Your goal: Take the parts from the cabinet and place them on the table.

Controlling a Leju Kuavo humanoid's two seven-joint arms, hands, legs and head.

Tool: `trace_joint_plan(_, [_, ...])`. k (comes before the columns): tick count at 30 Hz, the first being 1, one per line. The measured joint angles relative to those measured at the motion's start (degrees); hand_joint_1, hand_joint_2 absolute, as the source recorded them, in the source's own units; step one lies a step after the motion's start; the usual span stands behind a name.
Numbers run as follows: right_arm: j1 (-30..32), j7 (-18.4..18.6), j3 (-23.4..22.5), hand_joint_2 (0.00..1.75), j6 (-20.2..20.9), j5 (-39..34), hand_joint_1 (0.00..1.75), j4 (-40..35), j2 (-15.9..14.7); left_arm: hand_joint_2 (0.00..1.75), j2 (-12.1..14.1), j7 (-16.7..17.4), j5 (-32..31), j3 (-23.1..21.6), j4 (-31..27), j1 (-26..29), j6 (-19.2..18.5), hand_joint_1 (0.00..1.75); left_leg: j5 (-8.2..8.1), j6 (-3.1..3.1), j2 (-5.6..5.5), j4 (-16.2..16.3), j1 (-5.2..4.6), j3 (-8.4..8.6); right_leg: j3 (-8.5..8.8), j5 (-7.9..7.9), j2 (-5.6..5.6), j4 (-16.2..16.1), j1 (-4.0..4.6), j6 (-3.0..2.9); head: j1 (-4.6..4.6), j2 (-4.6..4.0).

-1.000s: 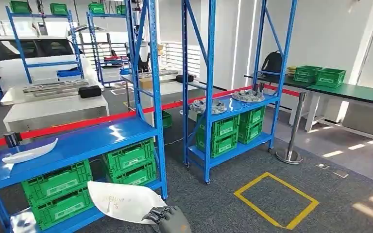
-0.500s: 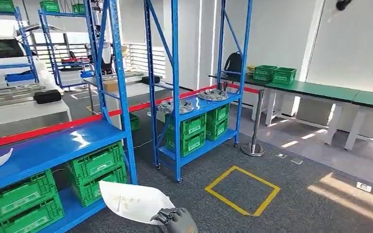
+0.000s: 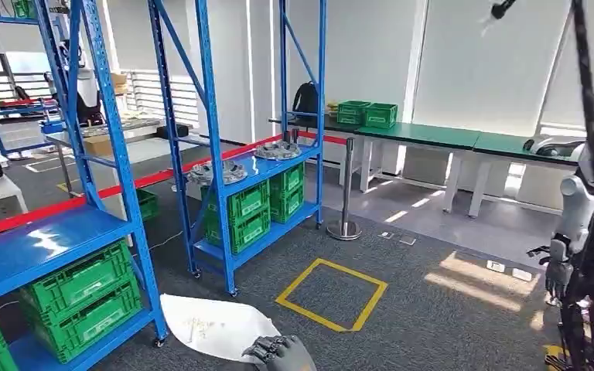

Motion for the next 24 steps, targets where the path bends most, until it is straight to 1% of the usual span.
trace_joint_plan(1, [0.11,-0.04,-0.04,1.75,0.05,0.27,1.75,0.00,-0.02,1.75,0.00,0.00,0.00,0.02,0.00,0.03,0.00,0.00,0.03,0.43,0.56,0.15,-0.27,-0.01,-0.11,0.33,0.83,-0.33,-0.06,0.52,-0.04,0.00])
trace_joint_plan(2, [0.23,-0.04,-0.22,1.75,0.07,0.38,1.75,0.00,-0.11,1.75,-0.02,-0.04,0.00,0.02,0.00,0.01,0.00,0.00,0.31,0.90,1.19,-0.11,-0.28,0.07,-0.20,0.60,1.49,-0.60,-0.13,0.97,0.05,0.00])
trace_joint_plan(3, [0.35,-0.04,-0.55,1.75,0.09,0.46,1.75,-0.02,-0.33,1.75,-0.18,-0.04,0.00,0.02,-0.02,-0.06,0.00,0.00,0.73,1.56,2.02,-0.68,0.23,0.17,-0.37,0.38,0.27,-0.33,-0.22,0.99,0.07,0.00])
trace_joint_plan(4, [0.22,-0.04,-0.79,1.75,0.09,0.48,1.75,-0.09,-0.31,1.75,-0.22,-0.18,-0.02,0.02,-0.07,-0.10,0.00,0.00,0.84,1.77,2.57,-0.85,0.12,0.22,-0.97,-0.61,-3.03,1.00,0.31,1.17,0.43,0.00])
trace_joint_plan(5, [0.07,-0.07,-0.92,1.75,0.11,0.57,1.75,-0.18,-0.31,1.75,-0.24,-0.20,-0.04,0.02,-0.07,-0.07,0.00,0.00,0.81,2.19,3.41,-0.85,-0.04,0.21,-2.68,-2.82,-5.01,4.57,0.37,1.38,0.44,0.00])
trace_joint_plan(6, [0.10,-0.07,-0.98,1.75,0.13,0.57,1.75,-0.28,-0.24,1.75,-0.24,-0.20,-0.11,0.02,-0.02,0.11,0.00,0.00,0.75,2.29,4.30,-0.81,-0.18,0.20,-5.07,-5.30,-5.83,9.80,0.32,1.54,0.55,0.00])
trace_joint_plan(7, [0.31,-0.07,-1.01,1.75,0.18,0.64,1.75,-0.28,-0.24,1.75,-0.24,-0.20,-0.13,0.02,-0.02,0.22,0.00,0.00,0.68,2.39,5.10,-0.79,-0.24,0.19,-7.10,-6.96,-6.09,14.22,0.29,1.63,0.44,0.00])
trace_joint_plan(8, [0.63,-0.07,-1.07,1.75,0.24,0.66,1.75,-0.28,-0.24,1.75,-0.24,-0.20,-0.20,0.00,-0.02,0.26,0.00,0.00,0.65,2.43,5.89,-0.75,-0.28,0.16,-8.47,-7.70,-6.19,17.22,0.29,1.69,0.53,0.00])
trace_joint_plan(9, [0.90,-0.06,-1.16,1.75,0.24,0.66,1.75,-0.28,-0.26,1.75,-0.24,-0.20,-0.28,0.02,-0.02,0.25,-0.02,0.00,0.58,2.44,6.63,-0.69,-0.29,0.16,-8.39,-7.09,-6.29,17.14,0.29,1.66,0.53,0.00])
trace_joint_plan(10, [0.97,-0.07,-1.25,1.75,0.24,0.64,1.75,-0.28,-0.28,1.75,-0.26,-0.20,-0.35,0.02,-0.02,0.23,-0.02,0.00,0.47,2.40,7.33,-0.61,-0.30,0.18,-6.98,-5.51,-6.43,14.59,0.30,1.57,0.55,0.00])
trace_joint_plan(11, [0.88,-0.06,-1.31,1.75,0.24,0.64,1.75,-0.28,-0.31,1.75,-0.31,-0.20,-0.37,0.02,-0.02,0.21,-0.02,0.00,0.28,2.26,8.16,-0.46,-0.30,0.23,-3.86,-2.98,-6.96,8.99,0.36,1.35,0.55,0.00])
trace_joint_plan(12, [0.77,-0.07,-1.33,1.75,0.24,0.64,1.75,-0.33,-0.31,1.75,-0.35,-0.20,-0.37,0.02,-0.02,0.17,-0.02,0.00,0.06,2.06,8.82,-0.29,-0.31,0.35,-0.70,-1.03,-8.35,3.56,0.50,1.11,0.57,0.00])
trace_joint_plan(13, [0.70,-0.07,-1.36,1.75,0.24,0.64,1.75,-0.48,-0.28,1.75,-0.33,-0.20,-0.37,0.02,-0.02,0.12,-0.02,0.00,-0.17,1.81,9.35,-0.15,-0.47,0.43,0.85,-1.26,-10.91,-0.08,0.87,0.64,0.57,0.00])
trace_joint_plan(14, [0.72,-0.09,-1.36,1.75,0.24,0.66,1.75,-0.59,-0.24,1.75,-0.37,-0.22,-0.37,0.02,-0.02,0.05,-0.02,0.00,-0.43,1.39,9.82,-0.02,-0.82,0.47,1.02,-0.80,-10.56,-0.18,1.08,0.37,0.33,0.00])
trace_joint_plan(15, [0.72,-0.09,-1.38,1.75,0.24,0.66,1.75,-0.63,-0.22,1.75,-0.35,-0.20,-0.39,0.02,-0.02,0.04,-0.02,0.00,-0.43,1.08,10.17,-0.26,-0.73,0.62,0.92,-0.92,-9.95,0.07,1.22,0.06,0.46,0.00])
trace_joint_plan(17, [0.81,-0.13,-1.51,1.75,0.24,0.66,1.75,-0.63,-0.53,1.75,-0.42,-0.20,-0.44,0.00,-0.02,-0.06,-0.09,0.00,-0.42,0.47,11.29,-0.76,-0.74,1.20,0.74,-0.86,-8.72,-0.09,1.40,-0.51,0.33,0.00])
trace_joint_plan(18, [0.86,-0.15,-1.60,1.75,0.24,0.73,1.75,-0.68,-0.59,1.75,-0.48,-0.17,-0.46,0.00,-0.04,-0.14,-0.11,0.00,-0.73,-0.07,10.79,-0.58,-0.60,1.23,1.13,-0.40,-8.11,-0.73,0.64,-1.08,0.31,0.00])
trace_joint_plan(19, [0.82,-0.20,-1.66,1.75,0.20,0.79,1.75,-0.74,-0.61,1.75,-0.46,-0.20,-0.50,0.00,-0.04,-0.18,-0.15,0.00,-1.54,-0.36,7.87,0.27,-0.45,0.86,1.20,-0.31,-7.66,-0.93,0.57,-1.24,0.26,0.00])
trace_joint_plan(20, [0.74,-0.15,-1.77,1.75,0.22,0.79,1.75,-0.76,-0.59,1.75,-0.48,-0.11,-0.52,0.00,-0.02,-0.14,-0.20,0.00,-3.72,-0.45,6.08,3.44,-0.36,-0.47,1.16,-0.28,-7.20,-0.93,0.51,-1.55,0.11,0.00])
trace_joint_plan(21, [0.80,-0.17,-1.79,1.75,0.20,0.81,1.75,-0.76,-0.44,1.75,-0.46,0.00,-0.52,0.00,-0.02,-0.05,-0.26,0.00,-5.90,-0.54,5.48,7.62,-0.33,-2.35,1.14,-0.29,-6.64,-0.93,0.51,-1.70,0.00,0.00])
trace_joint_plan(22, [0.96,-0.20,-1.79,1.75,0.24,0.99,1.75,-0.76,-0.44,1.75,-0.46,0.11,-0.55,0.00,0.00,0.04,-0.35,0.00,-7.75,-0.65,5.24,12.05,-0.35,-4.42,1.14,-0.30,-5.95,-0.92,0.57,-1.72,0.00,0.00])
trace_joint_plan(23, [1.17,-0.22,-1.79,1.75,0.24,1.05,1.75,-0.76,-0.44,1.75,-0.48,0.15,-0.55,0.00,0.00,0.11,-0.35,0.00,-8.68,-0.71,5.15,15.49,-0.36,-6.18,1.11,-0.30,-5.27,-0.88,0.62,-1.72,-0.04,0.00])
trace_joint_plan(24, [1.38,-0.17,-1.79,1.75,0.26,1.16,1.75,-0.76,-0.44,1.75,-0.48,0.15,-0.57,0.00,0.02,0.15,-0.37,0.00,-8.13,-0.69,5.11,16.45,-0.35,-6.89,1.12,-0.30,-4.50,-0.81,0.62,-1.71,-0.02,0.00])
